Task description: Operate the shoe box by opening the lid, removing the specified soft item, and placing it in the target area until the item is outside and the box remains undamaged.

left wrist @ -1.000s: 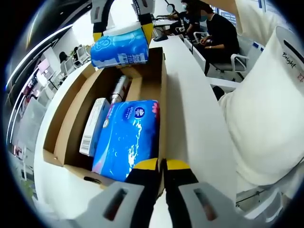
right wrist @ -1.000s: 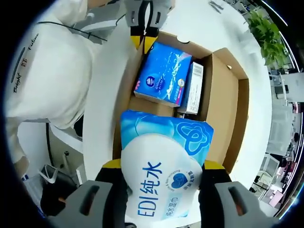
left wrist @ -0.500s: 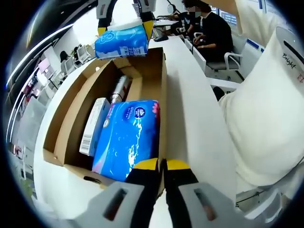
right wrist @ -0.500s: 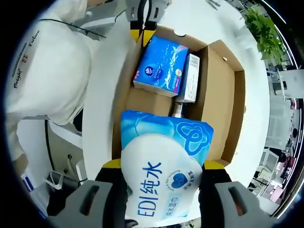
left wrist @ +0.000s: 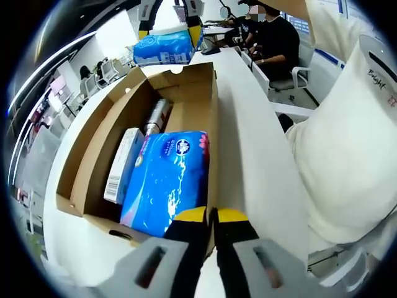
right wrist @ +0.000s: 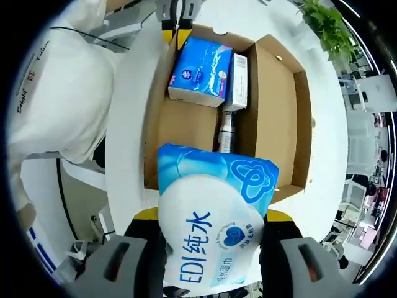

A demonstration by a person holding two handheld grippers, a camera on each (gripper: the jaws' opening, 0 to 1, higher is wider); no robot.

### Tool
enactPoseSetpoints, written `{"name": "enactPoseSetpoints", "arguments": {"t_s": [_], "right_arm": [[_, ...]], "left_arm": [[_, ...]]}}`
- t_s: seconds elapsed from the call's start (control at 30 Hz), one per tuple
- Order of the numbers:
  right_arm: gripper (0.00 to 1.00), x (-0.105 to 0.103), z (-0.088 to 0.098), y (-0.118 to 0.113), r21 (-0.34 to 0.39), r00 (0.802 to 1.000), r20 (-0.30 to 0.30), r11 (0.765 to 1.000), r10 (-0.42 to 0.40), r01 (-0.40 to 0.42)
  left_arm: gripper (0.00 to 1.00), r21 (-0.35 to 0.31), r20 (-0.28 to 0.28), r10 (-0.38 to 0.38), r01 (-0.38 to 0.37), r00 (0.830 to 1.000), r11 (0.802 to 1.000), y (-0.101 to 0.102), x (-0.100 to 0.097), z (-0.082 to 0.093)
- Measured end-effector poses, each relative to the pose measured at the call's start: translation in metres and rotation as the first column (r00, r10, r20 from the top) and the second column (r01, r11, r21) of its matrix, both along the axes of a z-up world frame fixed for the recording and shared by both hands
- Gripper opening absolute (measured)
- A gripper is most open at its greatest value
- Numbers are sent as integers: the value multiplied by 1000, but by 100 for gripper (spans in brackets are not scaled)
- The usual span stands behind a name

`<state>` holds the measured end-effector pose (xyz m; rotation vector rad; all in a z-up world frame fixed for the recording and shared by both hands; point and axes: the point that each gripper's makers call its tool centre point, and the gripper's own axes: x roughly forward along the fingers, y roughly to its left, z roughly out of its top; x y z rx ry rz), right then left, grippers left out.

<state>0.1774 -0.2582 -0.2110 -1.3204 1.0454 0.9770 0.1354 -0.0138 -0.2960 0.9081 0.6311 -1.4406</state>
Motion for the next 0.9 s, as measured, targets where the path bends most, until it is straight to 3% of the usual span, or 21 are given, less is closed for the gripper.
{"name": "enactPoseSetpoints", "arguments": {"t_s": [0.1,0.2,0.53,0.9], "right_arm": [[59,-1,-1,-2,2,999,-7,999,-32,32],[58,2,2,-4,7,1000,5,1000,17,-17],[58,3,7,-23,-11,1000,19,1000,-23,23],[59,2,1,-47,-51,998,26,997,-48,49]], "left_arm": [[3,2,-2,0,0,1000,1000,0,-1,0],[3,-1,-1,0,0,1000,1000,0,-1,0],[3,-6,0,1,-1,1000,1000,-1,-1,0],[3,-5,3,2,-2,1000,1000,-1,1,0]]}}
